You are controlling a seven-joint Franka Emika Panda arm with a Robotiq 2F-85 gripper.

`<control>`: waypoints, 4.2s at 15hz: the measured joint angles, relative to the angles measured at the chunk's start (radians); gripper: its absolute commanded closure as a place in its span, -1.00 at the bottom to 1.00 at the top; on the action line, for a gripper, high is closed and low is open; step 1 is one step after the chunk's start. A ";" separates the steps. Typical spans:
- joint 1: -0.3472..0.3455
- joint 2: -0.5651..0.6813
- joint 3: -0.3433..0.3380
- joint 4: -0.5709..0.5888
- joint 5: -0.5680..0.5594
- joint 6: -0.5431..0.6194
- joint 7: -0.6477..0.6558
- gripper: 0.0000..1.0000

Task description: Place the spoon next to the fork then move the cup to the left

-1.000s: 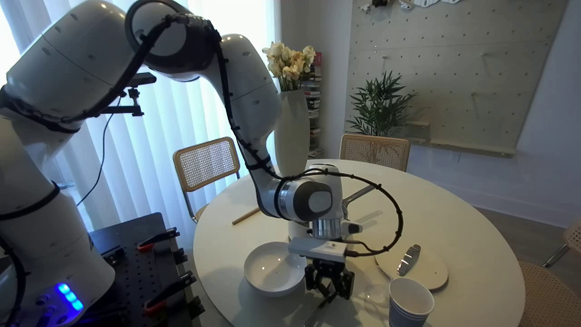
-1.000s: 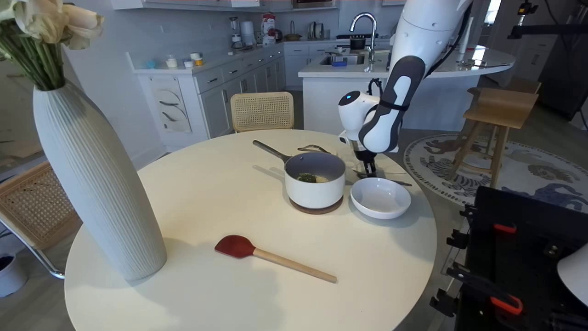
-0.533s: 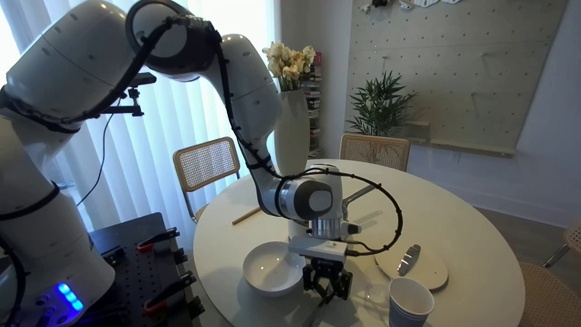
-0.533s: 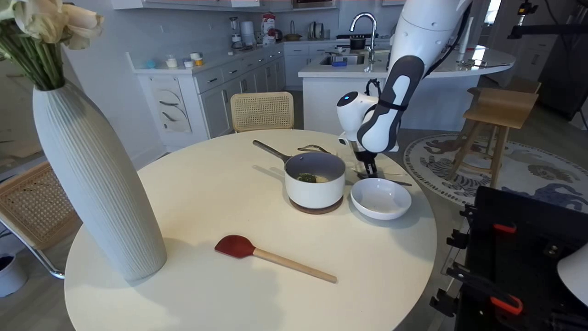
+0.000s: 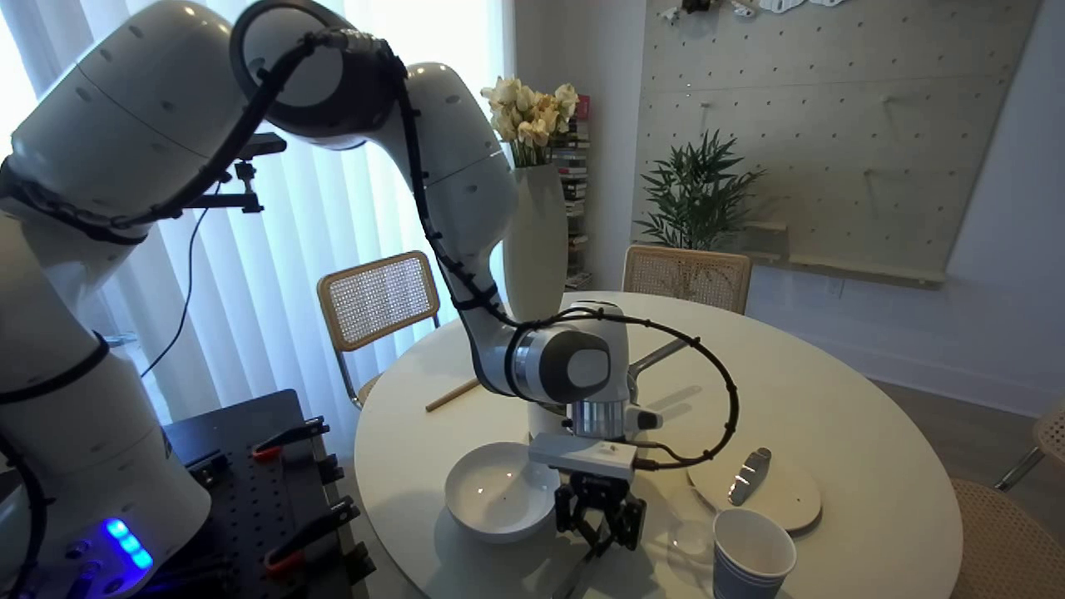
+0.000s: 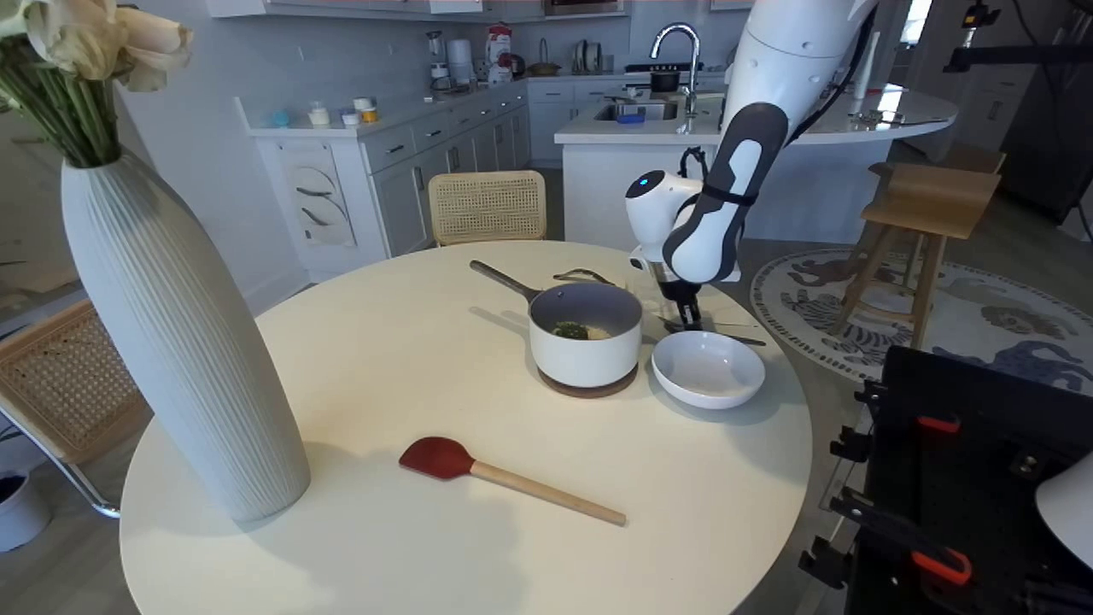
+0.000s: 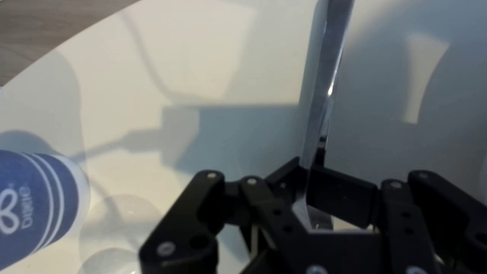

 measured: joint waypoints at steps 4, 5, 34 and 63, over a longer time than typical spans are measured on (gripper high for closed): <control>-0.001 0.001 0.000 0.001 0.005 -0.001 0.000 1.00; -0.001 0.001 0.000 0.001 0.007 -0.001 0.000 1.00; -0.038 0.022 0.002 0.049 0.033 -0.014 -0.019 1.00; -0.077 0.044 0.000 0.120 0.033 -0.015 -0.041 -1.00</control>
